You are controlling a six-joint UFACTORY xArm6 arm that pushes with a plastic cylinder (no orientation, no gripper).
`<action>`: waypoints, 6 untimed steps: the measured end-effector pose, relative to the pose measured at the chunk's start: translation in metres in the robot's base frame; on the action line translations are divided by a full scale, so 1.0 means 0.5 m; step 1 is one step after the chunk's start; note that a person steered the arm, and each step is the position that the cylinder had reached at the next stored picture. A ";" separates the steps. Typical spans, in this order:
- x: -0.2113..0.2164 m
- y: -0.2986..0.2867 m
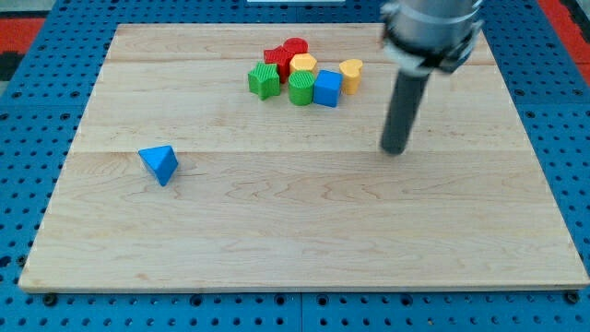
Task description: Slide the blue triangle to the left center of the board
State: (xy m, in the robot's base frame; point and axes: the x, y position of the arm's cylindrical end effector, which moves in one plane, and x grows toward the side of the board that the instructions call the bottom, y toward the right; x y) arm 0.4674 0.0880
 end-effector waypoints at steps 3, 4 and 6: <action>0.046 -0.471; 0.007 -0.567; -0.089 -0.605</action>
